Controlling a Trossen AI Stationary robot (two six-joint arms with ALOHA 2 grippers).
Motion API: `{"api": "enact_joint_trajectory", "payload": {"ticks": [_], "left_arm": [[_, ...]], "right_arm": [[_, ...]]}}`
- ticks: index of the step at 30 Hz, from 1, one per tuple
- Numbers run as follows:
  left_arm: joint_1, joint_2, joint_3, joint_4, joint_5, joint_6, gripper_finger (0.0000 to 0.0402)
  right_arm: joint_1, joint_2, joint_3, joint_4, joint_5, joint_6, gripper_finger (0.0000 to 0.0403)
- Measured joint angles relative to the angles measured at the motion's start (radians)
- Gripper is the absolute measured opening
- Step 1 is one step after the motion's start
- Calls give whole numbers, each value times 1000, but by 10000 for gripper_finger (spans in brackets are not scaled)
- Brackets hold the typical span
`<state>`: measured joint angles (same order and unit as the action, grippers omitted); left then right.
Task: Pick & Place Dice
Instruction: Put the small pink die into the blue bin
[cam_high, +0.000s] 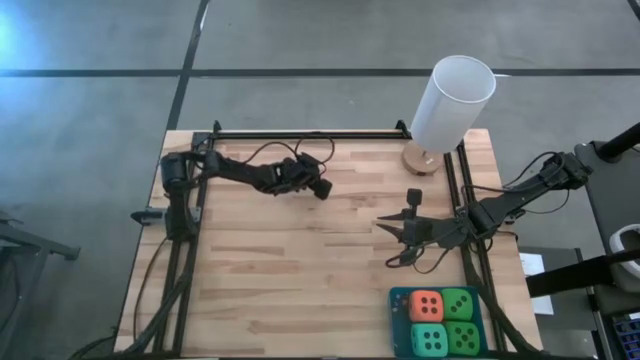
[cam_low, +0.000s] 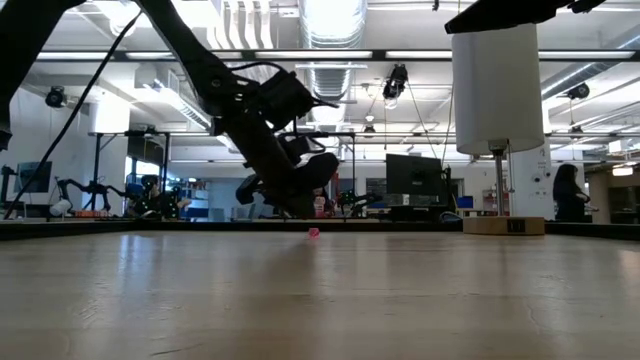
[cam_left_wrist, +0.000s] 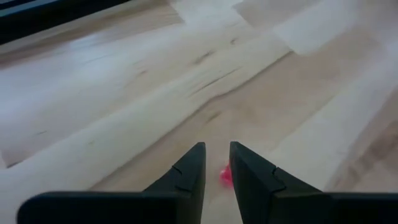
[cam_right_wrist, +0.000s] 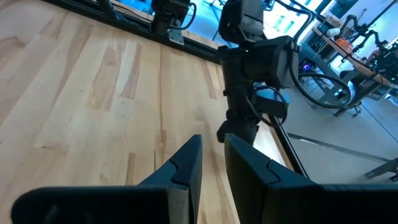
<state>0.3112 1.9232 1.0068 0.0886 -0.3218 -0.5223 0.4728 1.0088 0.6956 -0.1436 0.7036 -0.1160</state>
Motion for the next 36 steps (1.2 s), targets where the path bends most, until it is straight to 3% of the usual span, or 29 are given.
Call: {"api": "enact_joint_trajectory", "payload": {"ticks": [36], "left_arm": [[25, 6, -47, -2, -3, -56, 78]], "right_arm": [[0, 0, 0, 2, 0, 1, 63]]}}
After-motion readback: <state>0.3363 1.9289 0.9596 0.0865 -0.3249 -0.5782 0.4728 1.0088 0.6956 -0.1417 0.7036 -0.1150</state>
